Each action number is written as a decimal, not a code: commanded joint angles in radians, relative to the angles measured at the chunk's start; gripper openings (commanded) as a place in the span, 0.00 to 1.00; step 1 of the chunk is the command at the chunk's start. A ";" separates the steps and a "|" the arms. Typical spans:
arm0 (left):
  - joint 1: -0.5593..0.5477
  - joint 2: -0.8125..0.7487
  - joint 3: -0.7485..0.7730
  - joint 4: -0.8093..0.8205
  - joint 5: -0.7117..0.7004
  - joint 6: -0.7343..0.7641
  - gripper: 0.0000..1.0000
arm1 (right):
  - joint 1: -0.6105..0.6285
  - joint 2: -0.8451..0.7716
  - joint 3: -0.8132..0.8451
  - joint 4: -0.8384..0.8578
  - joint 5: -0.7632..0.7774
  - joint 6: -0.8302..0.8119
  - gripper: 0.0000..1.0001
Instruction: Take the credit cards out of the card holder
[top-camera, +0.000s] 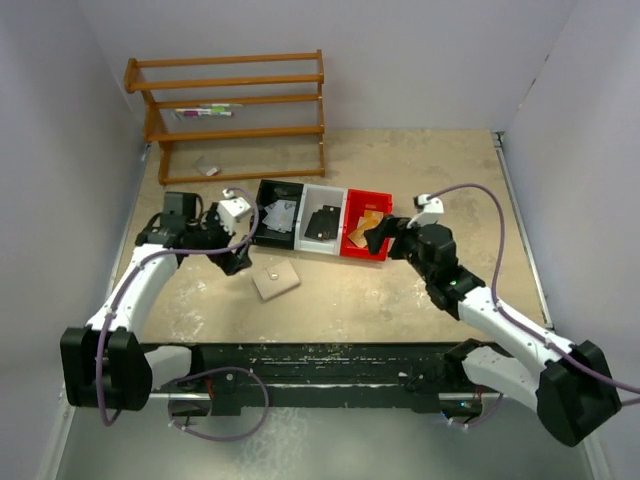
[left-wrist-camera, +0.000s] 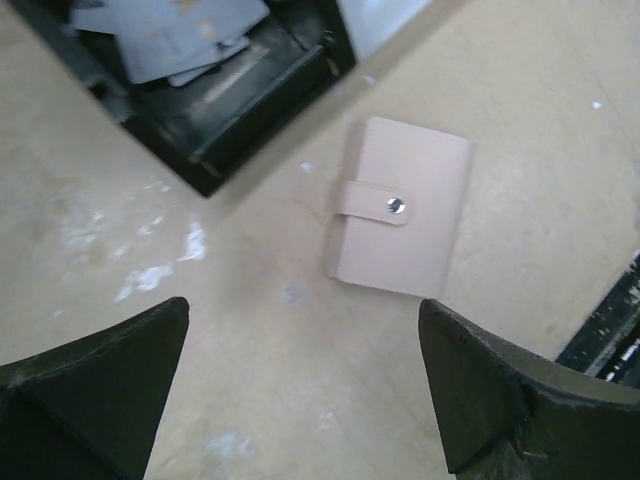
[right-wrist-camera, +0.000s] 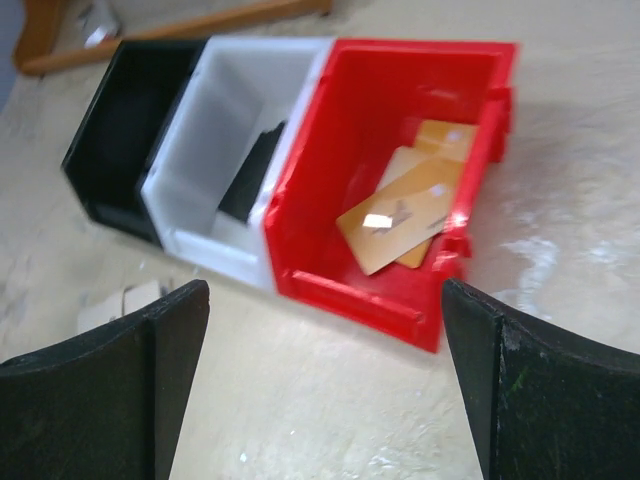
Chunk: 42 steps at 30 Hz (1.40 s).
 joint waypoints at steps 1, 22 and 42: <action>-0.096 0.062 0.010 -0.017 0.003 0.030 0.99 | 0.087 0.025 0.068 0.064 0.043 -0.044 1.00; -0.252 0.391 0.011 0.132 -0.069 0.096 0.77 | 0.067 -0.161 0.065 -0.085 0.039 0.036 0.99; -0.252 0.223 0.138 -0.066 0.003 0.104 0.00 | 0.172 -0.073 0.090 -0.023 -0.034 -0.012 0.88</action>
